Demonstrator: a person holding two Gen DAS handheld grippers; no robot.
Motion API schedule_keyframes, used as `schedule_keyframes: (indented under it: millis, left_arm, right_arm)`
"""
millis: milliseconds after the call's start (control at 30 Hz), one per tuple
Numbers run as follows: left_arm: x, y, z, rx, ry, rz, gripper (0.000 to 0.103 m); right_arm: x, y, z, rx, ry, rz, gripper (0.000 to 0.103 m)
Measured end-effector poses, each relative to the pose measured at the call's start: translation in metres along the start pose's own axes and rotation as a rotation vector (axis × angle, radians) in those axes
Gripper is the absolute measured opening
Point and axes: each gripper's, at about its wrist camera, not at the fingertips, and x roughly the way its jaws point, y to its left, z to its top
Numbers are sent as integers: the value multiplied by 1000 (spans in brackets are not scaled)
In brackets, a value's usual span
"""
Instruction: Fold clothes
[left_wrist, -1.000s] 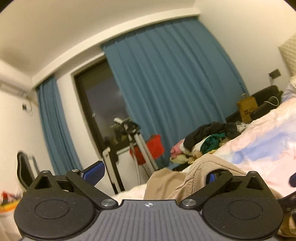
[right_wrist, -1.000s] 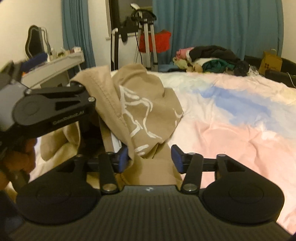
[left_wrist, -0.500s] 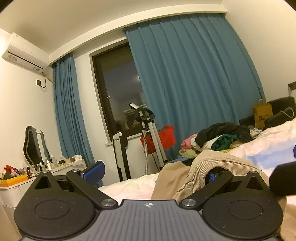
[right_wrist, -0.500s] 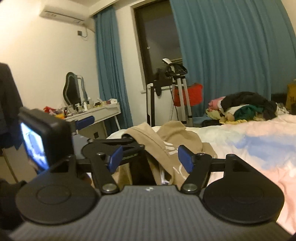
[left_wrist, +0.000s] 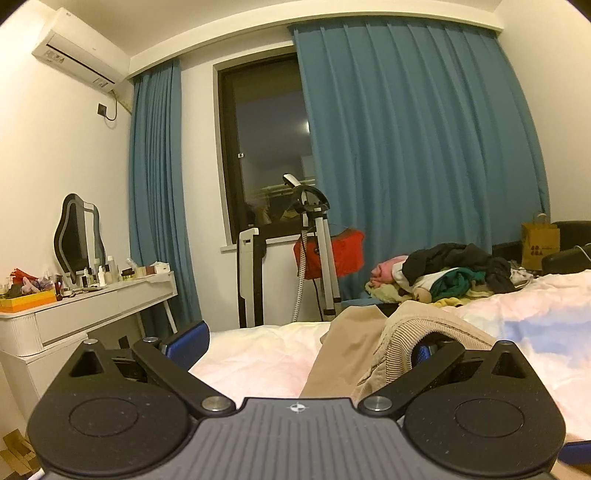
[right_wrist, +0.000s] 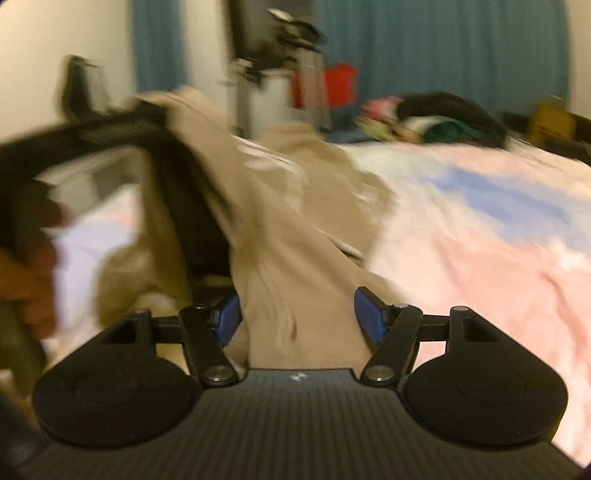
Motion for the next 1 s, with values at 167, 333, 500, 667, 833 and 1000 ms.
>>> schedule_keyframes:
  millis: [167,333,500,667,833,1000]
  left_arm:
    - [-3,-1,-3,14,15,-20,103]
    - [-11,-14,-15,131,61,-87,103]
    - [-13,-39,-37,312,117,-122,103]
    - [-4,-48,-51,384,170,-93,103]
    - [-10,-11,-23,81,91,-80,103]
    - [-17,3,-9,-24,-9,-54,103]
  right_arm:
    - [-15,-37,8,154,-61,-241,67]
    - [-51,-70,23,296,-260,-341,69]
    - [-70,-78,30,303,-359,-343,69]
    - [-71,-77,32,273,-364,-342,69]
    - [-40,-83,34,246,-211,-327,69]
    - [-17,-82,28,274,-38,-212,69]
